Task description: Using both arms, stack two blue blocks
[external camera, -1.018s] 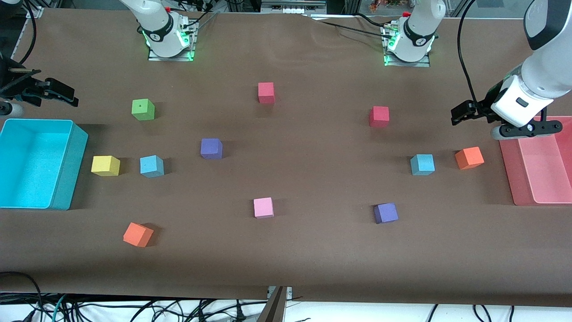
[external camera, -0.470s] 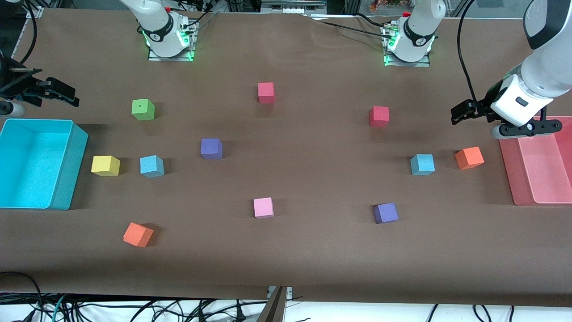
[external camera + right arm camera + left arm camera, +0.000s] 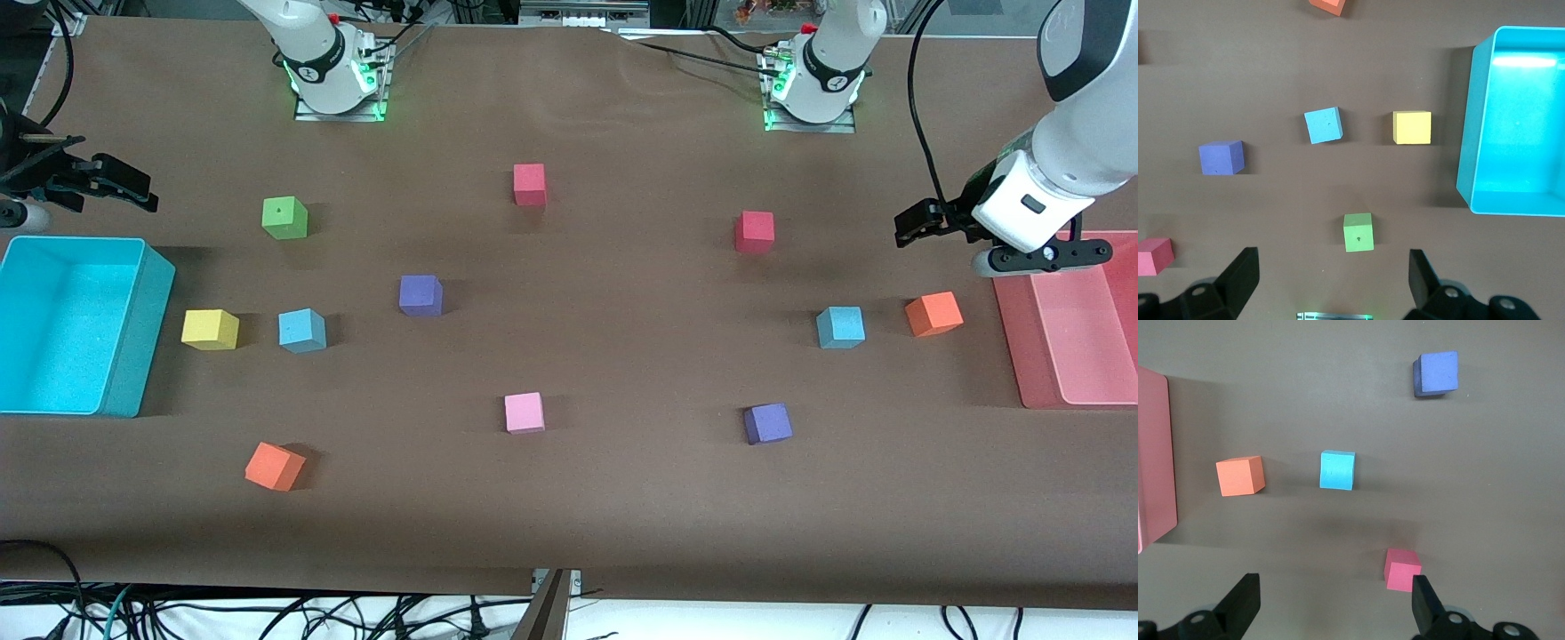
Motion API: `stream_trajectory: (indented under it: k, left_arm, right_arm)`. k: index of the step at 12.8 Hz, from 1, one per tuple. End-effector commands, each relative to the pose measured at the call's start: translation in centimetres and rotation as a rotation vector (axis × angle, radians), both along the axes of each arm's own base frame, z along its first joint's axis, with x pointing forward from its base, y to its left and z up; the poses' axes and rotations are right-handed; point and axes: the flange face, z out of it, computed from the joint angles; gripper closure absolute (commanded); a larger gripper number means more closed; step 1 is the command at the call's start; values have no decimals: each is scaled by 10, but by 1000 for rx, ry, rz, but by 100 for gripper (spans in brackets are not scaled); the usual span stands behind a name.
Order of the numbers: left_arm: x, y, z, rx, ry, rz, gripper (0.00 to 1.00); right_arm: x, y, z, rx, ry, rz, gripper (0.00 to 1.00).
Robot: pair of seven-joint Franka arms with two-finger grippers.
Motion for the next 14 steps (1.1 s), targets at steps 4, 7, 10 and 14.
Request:
stream_trajectory:
  k: [4, 7, 10, 14]
  left_arm:
    - [-8, -2, 2, -29, -14, -4, 0]
    - [-7, -1, 0, -30, -11, -2, 0]
    - [-5, 2, -1, -31, -14, 3, 0]
    - [-5, 8, 0, -31, -14, 7, 0]
  right_arm:
    - [0, 3, 5, -10, -2, 16, 1]
    - [1, 3, 4, -10, -2, 16, 1]
    - [1, 3, 6, -10, -5, 15, 1]
    - [1, 3, 6, -10, -5, 15, 1]
